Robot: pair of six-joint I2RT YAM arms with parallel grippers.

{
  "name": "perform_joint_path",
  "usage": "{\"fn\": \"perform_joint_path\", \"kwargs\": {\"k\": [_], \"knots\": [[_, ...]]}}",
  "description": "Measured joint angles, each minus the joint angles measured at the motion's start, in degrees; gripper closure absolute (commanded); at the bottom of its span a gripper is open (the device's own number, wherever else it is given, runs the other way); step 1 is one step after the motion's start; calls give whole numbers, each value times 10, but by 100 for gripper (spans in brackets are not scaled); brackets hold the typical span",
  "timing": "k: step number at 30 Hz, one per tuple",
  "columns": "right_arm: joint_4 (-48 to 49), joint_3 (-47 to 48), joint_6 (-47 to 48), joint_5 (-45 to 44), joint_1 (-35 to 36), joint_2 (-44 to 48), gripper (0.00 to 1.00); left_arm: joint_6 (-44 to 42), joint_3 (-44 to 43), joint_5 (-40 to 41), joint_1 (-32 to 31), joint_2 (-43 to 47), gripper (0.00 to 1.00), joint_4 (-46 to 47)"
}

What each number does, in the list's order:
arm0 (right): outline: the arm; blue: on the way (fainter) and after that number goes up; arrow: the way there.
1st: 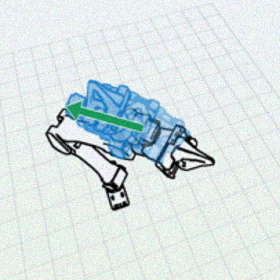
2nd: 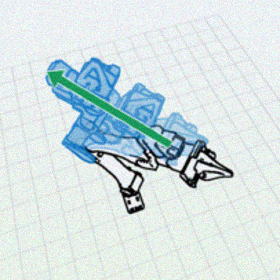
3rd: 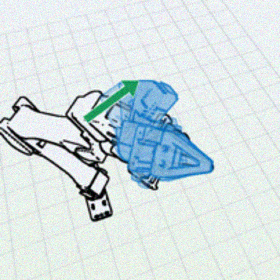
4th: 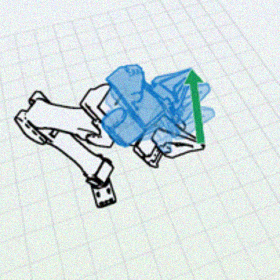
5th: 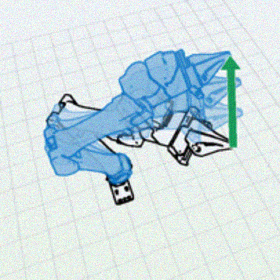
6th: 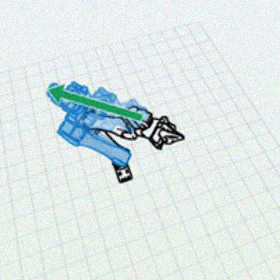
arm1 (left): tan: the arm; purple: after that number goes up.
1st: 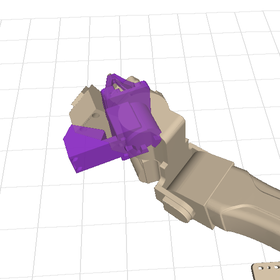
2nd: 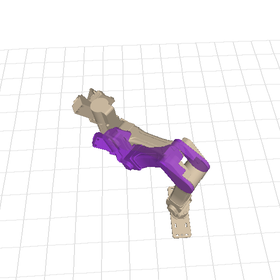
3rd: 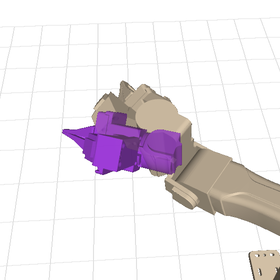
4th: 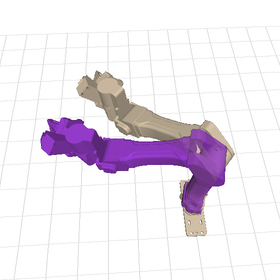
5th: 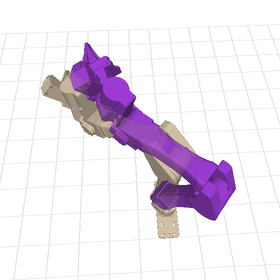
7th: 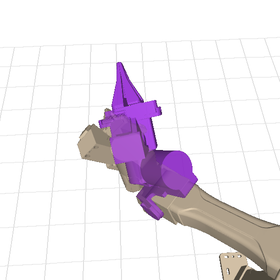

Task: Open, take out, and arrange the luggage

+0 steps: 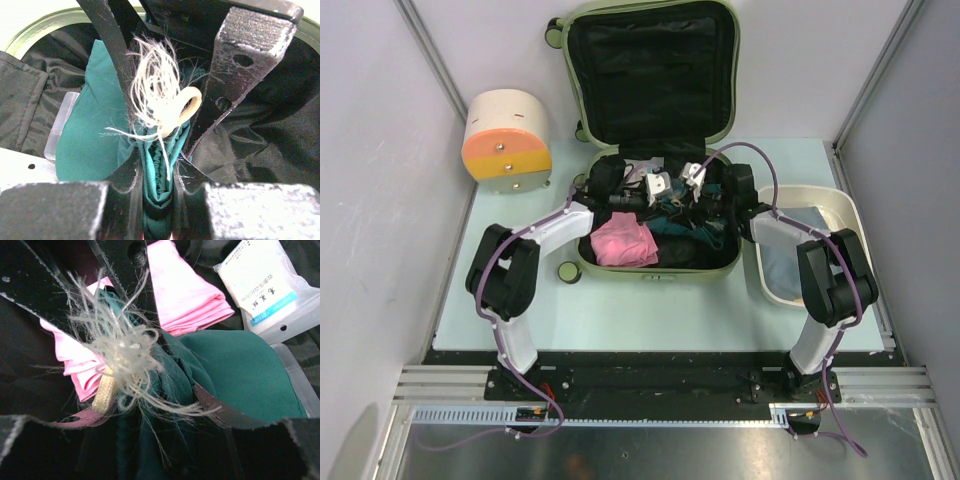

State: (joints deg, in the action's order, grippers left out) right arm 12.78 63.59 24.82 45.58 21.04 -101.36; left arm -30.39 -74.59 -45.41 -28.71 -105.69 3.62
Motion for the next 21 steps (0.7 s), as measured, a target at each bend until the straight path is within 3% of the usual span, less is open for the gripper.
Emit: {"fn": "perform_joint_path", "kwargs": {"k": [2,6,11,12,14,16,18,20,21], "knots": [[-2,0,11,2,0,0,73,0,0,-2,2,0,96,-1],[-12,0,49,9,0,0,39,-1,0,-10,7,0,96,-5],[-23,0,80,9,0,0,47,-1,0,-20,8,0,99,-7],[-24,0,84,10,0,0,57,-1,0,-21,8,0,99,-8],[-27,0,96,9,0,0,64,-1,0,-22,8,0,98,-9],[-32,0,102,9,-2,0,62,-3,0,-21,8,0,98,-10],[-36,0,110,8,-2,0,49,-8,0,-22,8,0,98,-12],[-40,0,121,6,-2,2,51,-16,0,-23,8,0,98,-13],[-42,0,125,5,-3,3,59,-21,0,-25,7,1,98,-14]]}}
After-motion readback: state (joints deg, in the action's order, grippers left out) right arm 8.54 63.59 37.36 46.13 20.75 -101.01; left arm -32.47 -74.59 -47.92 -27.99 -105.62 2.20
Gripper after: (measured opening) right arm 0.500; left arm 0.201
